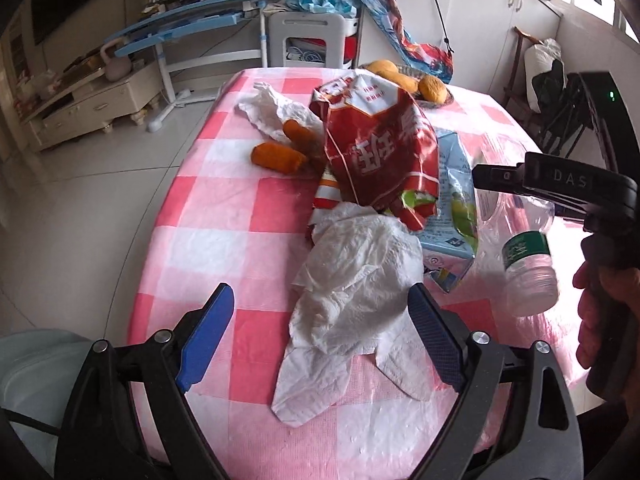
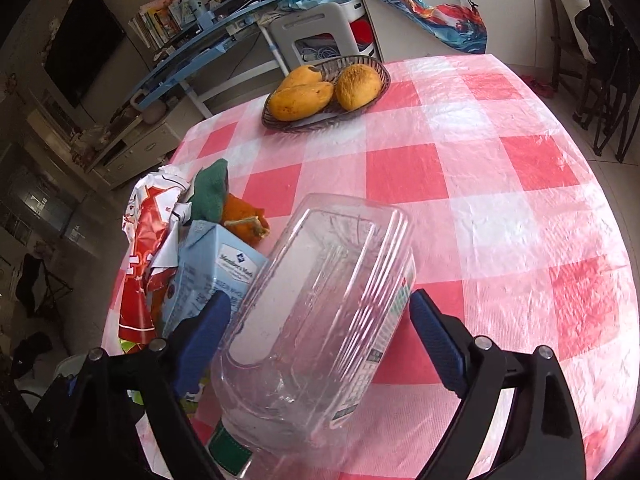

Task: Collect trash
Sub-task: 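Grasp the clear plastic bottle with the right gripper while the left gripper grasps the white plastic bag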

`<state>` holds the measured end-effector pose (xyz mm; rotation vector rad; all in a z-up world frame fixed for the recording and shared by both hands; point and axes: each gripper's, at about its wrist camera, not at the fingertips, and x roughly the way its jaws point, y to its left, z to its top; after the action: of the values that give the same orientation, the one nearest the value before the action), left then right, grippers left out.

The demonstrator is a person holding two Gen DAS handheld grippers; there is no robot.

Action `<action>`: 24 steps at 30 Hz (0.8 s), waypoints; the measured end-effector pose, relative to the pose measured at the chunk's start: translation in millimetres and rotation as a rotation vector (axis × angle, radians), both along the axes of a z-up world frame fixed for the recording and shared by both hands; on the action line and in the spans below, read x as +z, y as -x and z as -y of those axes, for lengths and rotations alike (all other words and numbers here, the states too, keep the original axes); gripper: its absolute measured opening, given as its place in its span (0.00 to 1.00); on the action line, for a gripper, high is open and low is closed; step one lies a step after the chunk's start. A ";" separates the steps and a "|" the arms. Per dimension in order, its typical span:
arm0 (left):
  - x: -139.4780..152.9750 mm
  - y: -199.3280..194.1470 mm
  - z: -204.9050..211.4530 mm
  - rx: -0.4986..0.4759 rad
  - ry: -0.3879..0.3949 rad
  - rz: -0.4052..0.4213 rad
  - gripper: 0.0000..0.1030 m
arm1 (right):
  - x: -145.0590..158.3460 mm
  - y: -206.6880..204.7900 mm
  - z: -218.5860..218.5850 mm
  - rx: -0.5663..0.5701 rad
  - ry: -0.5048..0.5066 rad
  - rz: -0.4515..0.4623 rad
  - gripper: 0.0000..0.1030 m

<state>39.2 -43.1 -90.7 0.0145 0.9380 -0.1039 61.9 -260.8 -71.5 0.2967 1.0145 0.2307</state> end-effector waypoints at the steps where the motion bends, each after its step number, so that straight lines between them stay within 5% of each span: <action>1: -2.4 -0.5 -0.1 -0.007 0.002 -0.011 0.61 | -1.4 1.2 -4.3 0.021 0.007 -0.008 0.77; 4: -7.8 -0.5 -6.8 -0.006 0.036 -0.043 0.24 | 0.5 4.5 -12.0 0.066 0.029 -0.003 0.66; 6: -6.1 1.8 -17.1 -0.004 0.106 -0.065 0.14 | 2.3 6.8 -8.0 0.065 0.020 -0.002 0.59; 10: 9.2 15.7 -33.7 0.012 0.191 -0.016 0.13 | 5.1 13.4 10.0 0.029 0.007 0.011 0.57; 17: 38.6 40.7 -47.7 0.002 0.273 0.089 0.13 | 15.2 43.9 48.8 -0.074 -0.204 0.039 0.54; 24: 42.5 54.6 -53.9 0.017 0.289 0.101 0.13 | 37.1 106.6 30.3 0.013 -0.331 0.152 0.54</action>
<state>-15.4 10.9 -48.1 -0.2535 0.8152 -0.2201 -44.7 -291.1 -34.4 0.5646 0.8255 0.4280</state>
